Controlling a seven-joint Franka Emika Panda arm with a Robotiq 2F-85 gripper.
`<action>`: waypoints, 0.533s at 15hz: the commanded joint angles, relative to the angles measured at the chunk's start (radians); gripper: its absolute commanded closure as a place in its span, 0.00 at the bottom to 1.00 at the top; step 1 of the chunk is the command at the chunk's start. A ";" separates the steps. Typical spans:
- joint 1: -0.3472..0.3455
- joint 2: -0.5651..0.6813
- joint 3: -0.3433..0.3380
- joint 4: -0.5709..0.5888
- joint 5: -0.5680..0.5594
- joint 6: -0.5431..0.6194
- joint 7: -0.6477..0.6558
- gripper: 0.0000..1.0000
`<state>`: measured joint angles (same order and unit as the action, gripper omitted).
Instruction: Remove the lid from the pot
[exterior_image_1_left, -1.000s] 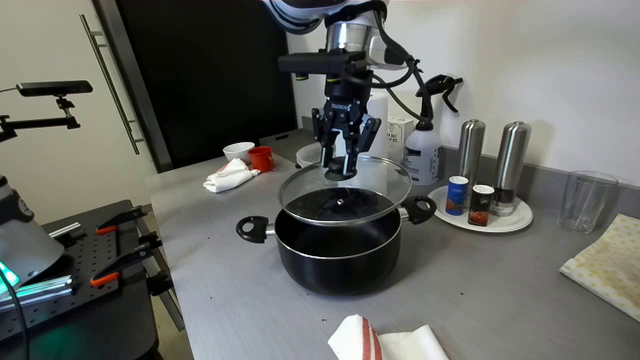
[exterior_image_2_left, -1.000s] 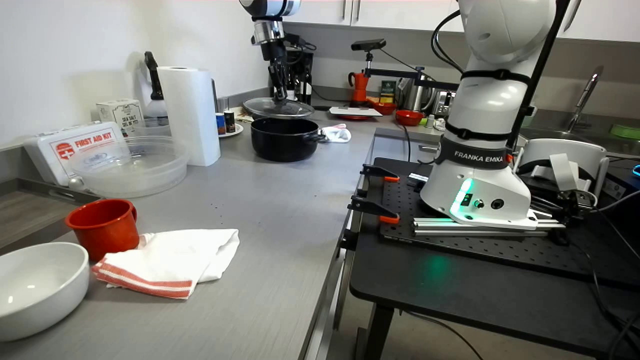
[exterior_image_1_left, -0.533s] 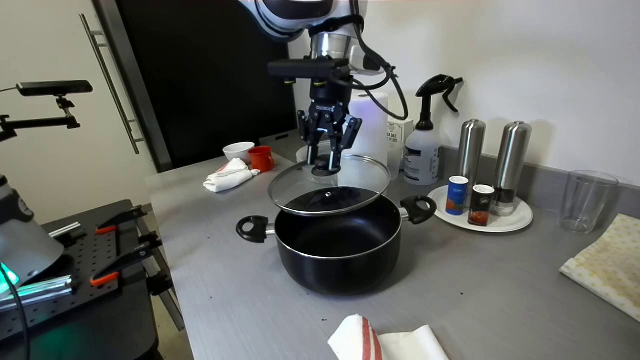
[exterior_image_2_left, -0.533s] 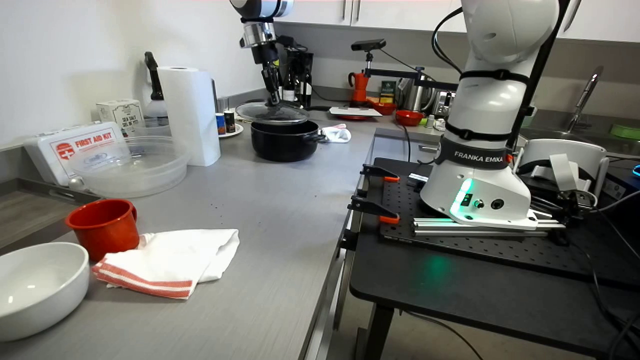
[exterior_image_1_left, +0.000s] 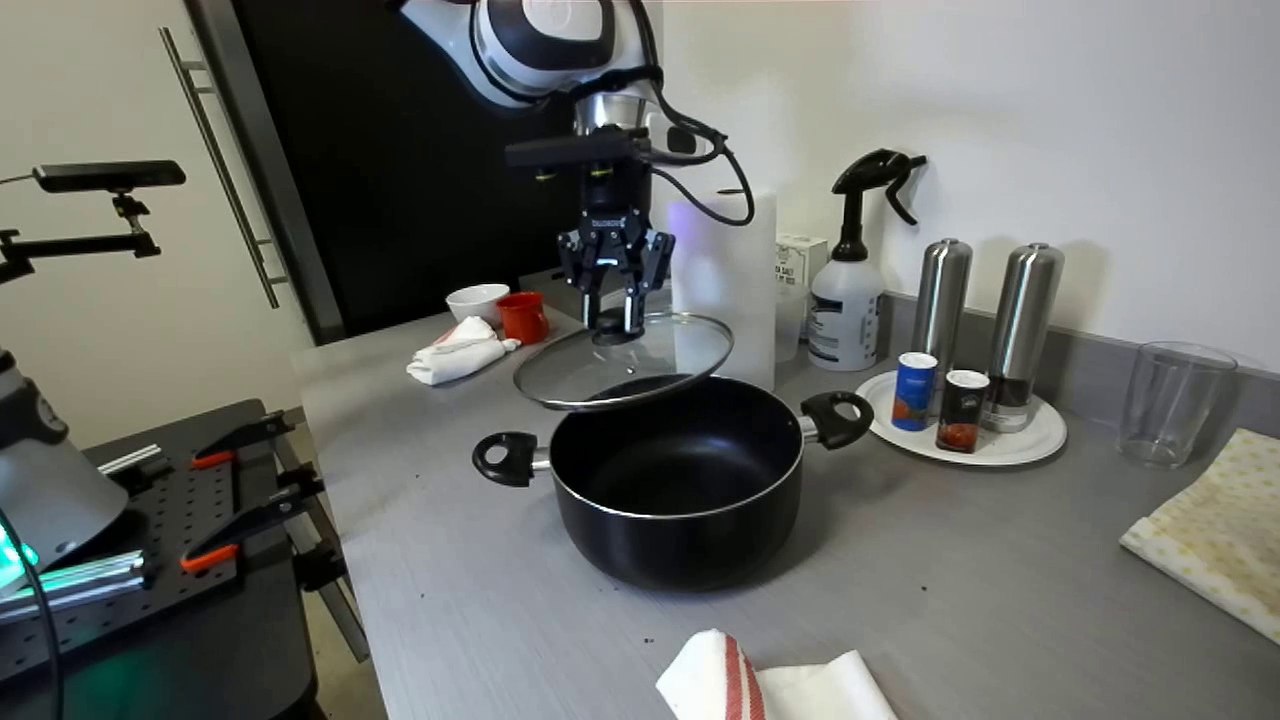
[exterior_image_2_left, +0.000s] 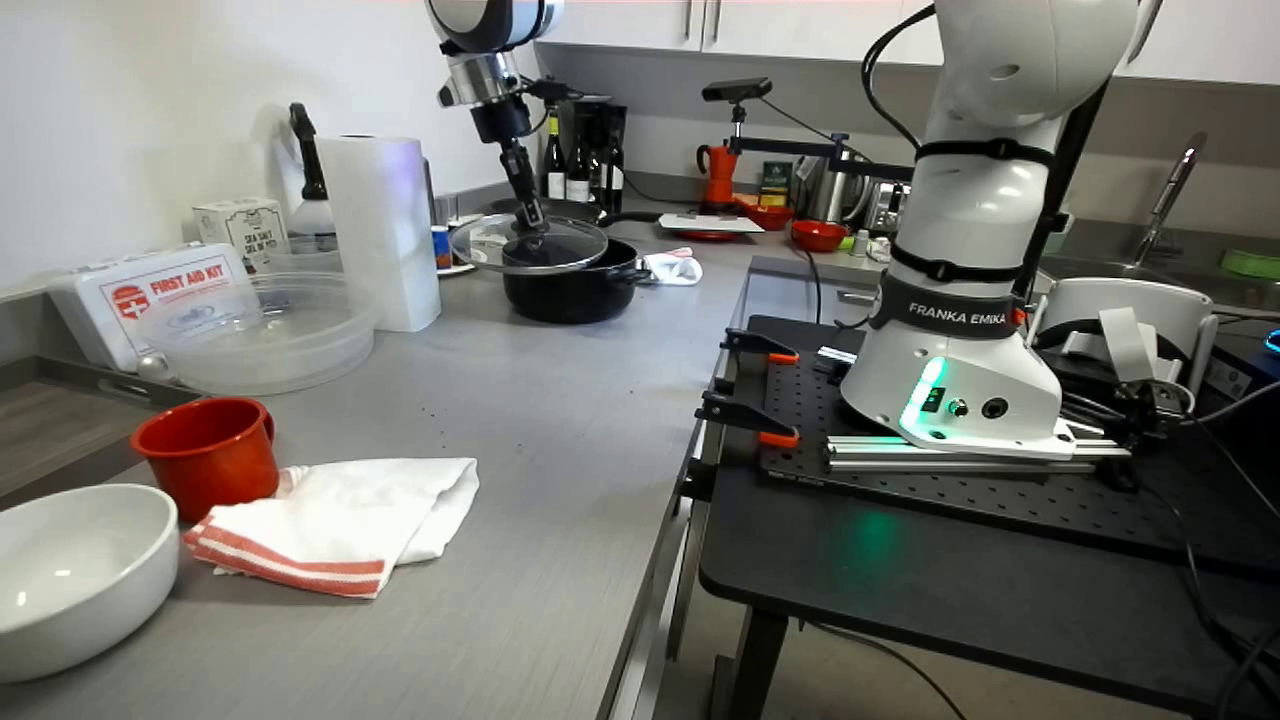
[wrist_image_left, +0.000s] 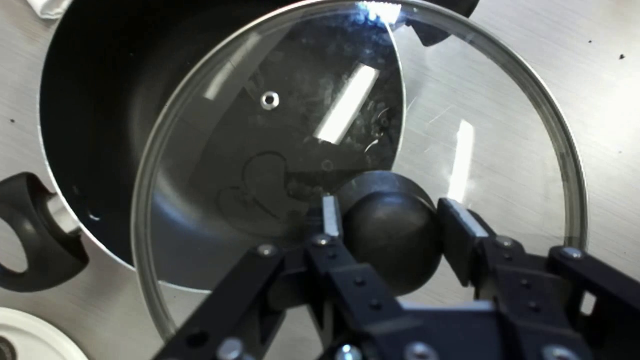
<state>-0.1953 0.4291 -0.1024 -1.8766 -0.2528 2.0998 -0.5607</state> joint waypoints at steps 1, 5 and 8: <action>0.053 -0.064 0.011 -0.087 -0.086 0.034 0.070 0.74; 0.102 -0.080 0.029 -0.144 -0.148 0.051 0.123 0.74; 0.133 -0.091 0.040 -0.186 -0.194 0.060 0.156 0.74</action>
<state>-0.0912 0.3942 -0.0666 -1.9949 -0.3860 2.1388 -0.4477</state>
